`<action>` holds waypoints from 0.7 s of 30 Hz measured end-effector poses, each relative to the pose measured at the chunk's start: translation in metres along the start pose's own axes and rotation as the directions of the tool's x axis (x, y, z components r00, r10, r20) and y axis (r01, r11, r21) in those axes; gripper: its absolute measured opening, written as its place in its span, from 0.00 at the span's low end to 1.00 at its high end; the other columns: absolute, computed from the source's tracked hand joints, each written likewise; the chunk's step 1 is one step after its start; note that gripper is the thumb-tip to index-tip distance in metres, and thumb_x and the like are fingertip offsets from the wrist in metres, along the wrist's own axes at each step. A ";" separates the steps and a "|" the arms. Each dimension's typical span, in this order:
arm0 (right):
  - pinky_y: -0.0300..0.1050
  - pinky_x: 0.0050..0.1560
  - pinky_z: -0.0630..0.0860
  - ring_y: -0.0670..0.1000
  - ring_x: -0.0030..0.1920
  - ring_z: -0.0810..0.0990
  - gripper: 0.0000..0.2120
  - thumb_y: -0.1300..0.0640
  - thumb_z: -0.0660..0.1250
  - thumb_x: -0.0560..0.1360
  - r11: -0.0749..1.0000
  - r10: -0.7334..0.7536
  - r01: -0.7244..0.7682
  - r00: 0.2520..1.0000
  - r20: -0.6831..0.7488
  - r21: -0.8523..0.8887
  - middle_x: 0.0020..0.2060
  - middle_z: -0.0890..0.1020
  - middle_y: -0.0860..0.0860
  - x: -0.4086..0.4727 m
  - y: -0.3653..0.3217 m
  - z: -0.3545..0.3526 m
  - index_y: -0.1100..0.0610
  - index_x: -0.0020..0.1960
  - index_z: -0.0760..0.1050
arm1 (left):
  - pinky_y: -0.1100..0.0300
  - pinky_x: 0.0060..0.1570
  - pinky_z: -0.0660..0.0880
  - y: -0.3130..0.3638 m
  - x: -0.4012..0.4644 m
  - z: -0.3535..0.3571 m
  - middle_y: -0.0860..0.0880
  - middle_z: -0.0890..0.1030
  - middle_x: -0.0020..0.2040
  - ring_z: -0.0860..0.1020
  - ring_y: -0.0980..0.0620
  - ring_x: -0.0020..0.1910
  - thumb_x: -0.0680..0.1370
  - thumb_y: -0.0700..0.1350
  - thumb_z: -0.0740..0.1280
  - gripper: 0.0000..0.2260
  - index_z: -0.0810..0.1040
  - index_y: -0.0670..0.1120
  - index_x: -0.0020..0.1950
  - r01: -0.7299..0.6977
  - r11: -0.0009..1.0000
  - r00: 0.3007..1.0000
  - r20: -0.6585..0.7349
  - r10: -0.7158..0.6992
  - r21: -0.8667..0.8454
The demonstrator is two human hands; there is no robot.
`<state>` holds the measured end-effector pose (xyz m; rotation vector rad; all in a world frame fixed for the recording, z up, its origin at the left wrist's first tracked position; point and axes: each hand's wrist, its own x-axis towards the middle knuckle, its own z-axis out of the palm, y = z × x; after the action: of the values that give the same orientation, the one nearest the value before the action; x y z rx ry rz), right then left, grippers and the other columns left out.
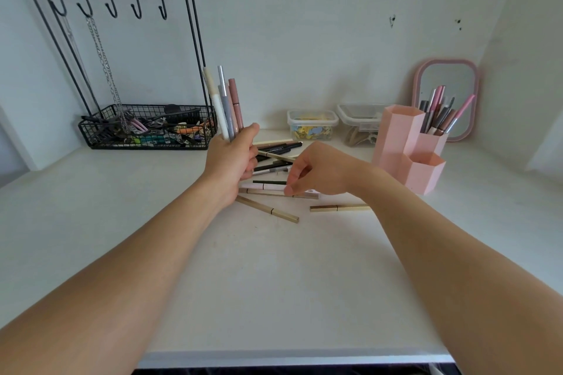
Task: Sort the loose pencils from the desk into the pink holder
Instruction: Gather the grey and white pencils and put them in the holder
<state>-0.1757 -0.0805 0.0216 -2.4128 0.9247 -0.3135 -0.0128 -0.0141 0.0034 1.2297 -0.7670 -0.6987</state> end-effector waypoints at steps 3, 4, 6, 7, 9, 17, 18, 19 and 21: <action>0.39 0.42 0.73 0.43 0.35 0.76 0.08 0.53 0.76 0.71 0.999 0.041 -0.039 0.998 -0.042 0.037 0.33 0.82 0.46 0.000 0.005 -0.009 0.58 0.45 0.86 | 0.63 0.22 0.55 0.004 -0.002 0.000 0.54 0.63 0.24 0.59 0.55 0.23 0.78 0.48 0.70 0.17 0.66 0.50 0.35 -0.006 0.998 1.000 -0.011 0.005 -0.070; 0.40 0.43 0.73 0.44 0.35 0.76 0.08 0.52 0.76 0.72 0.997 0.065 -0.062 0.996 -0.068 0.047 0.34 0.81 0.46 -0.001 0.007 -0.013 0.58 0.45 0.86 | 0.64 0.21 0.56 0.005 -0.003 0.000 0.53 0.63 0.24 0.59 0.55 0.23 0.78 0.47 0.70 0.18 0.65 0.50 0.34 -0.011 0.996 1.000 -0.020 0.009 -0.090; 0.40 0.41 0.72 0.46 0.35 0.74 0.09 0.52 0.74 0.73 0.989 0.121 -0.108 0.984 -0.129 0.100 0.33 0.79 0.48 -0.002 0.012 -0.021 0.58 0.45 0.85 | 0.64 0.21 0.58 0.005 -0.003 0.000 0.53 0.64 0.24 0.61 0.55 0.23 0.79 0.47 0.70 0.18 0.66 0.50 0.34 -0.015 0.994 0.999 -0.038 0.011 -0.106; 0.40 0.39 0.71 0.47 0.35 0.73 0.09 0.53 0.74 0.74 0.976 0.151 -0.122 0.976 -0.157 0.180 0.33 0.77 0.49 -0.002 0.014 -0.023 0.60 0.45 0.84 | 0.63 0.21 0.59 0.005 -0.003 0.000 0.53 0.65 0.23 0.64 0.55 0.22 0.79 0.48 0.70 0.17 0.66 0.49 0.34 -0.010 0.995 0.999 -0.038 0.006 -0.103; 0.39 0.36 0.71 0.49 0.35 0.71 0.12 0.55 0.71 0.76 0.897 0.174 -0.081 0.969 -0.177 0.435 0.34 0.75 0.53 -0.003 0.013 -0.024 0.65 0.48 0.82 | 0.63 0.22 0.61 0.005 -0.003 0.000 0.53 0.69 0.24 0.69 0.54 0.23 0.79 0.50 0.71 0.17 0.68 0.48 0.36 0.024 0.997 1.000 -0.001 -0.024 -0.073; 0.38 0.43 0.81 0.52 0.41 0.84 0.12 0.62 0.68 0.78 0.559 0.023 0.150 0.980 -0.197 0.815 0.45 0.84 0.63 -0.002 -0.004 -0.010 0.71 0.56 0.78 | 0.62 0.26 0.56 0.000 -0.011 0.006 0.51 0.64 0.28 0.62 0.54 0.25 0.78 0.56 0.71 0.13 0.77 0.49 0.40 0.042 0.998 0.970 0.237 -0.054 0.056; 0.38 0.43 0.81 0.52 0.40 0.85 0.12 0.62 0.68 0.78 0.552 0.013 0.164 0.979 -0.205 0.818 0.45 0.83 0.63 -0.002 -0.005 -0.008 0.72 0.56 0.77 | 0.63 0.25 0.56 0.000 -0.011 0.006 0.50 0.64 0.29 0.62 0.54 0.25 0.77 0.56 0.72 0.13 0.78 0.48 0.41 0.039 0.998 0.969 0.242 -0.051 0.055; 0.38 0.42 0.81 0.52 0.39 0.84 0.11 0.62 0.68 0.78 0.552 0.008 0.175 0.976 -0.216 0.815 0.45 0.83 0.62 -0.003 -0.006 -0.007 0.71 0.55 0.78 | 0.64 0.24 0.57 0.000 -0.011 0.006 0.50 0.65 0.29 0.63 0.54 0.25 0.77 0.57 0.72 0.14 0.78 0.47 0.42 0.036 0.998 0.969 0.244 -0.047 0.052; 0.39 0.39 0.80 0.50 0.36 0.81 0.08 0.61 0.70 0.77 0.592 0.013 0.190 0.969 -0.245 0.783 0.42 0.81 0.58 -0.001 -0.007 -0.006 0.66 0.52 0.80 | 0.65 0.23 0.58 0.001 -0.012 0.006 0.51 0.66 0.27 0.64 0.55 0.24 0.75 0.59 0.72 0.16 0.79 0.46 0.43 0.031 0.999 0.967 0.250 -0.040 0.039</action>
<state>-0.1753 -0.0775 0.0301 -1.5712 0.5496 -0.8626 -0.0249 -0.0075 0.0042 1.2024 -0.9712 -0.8851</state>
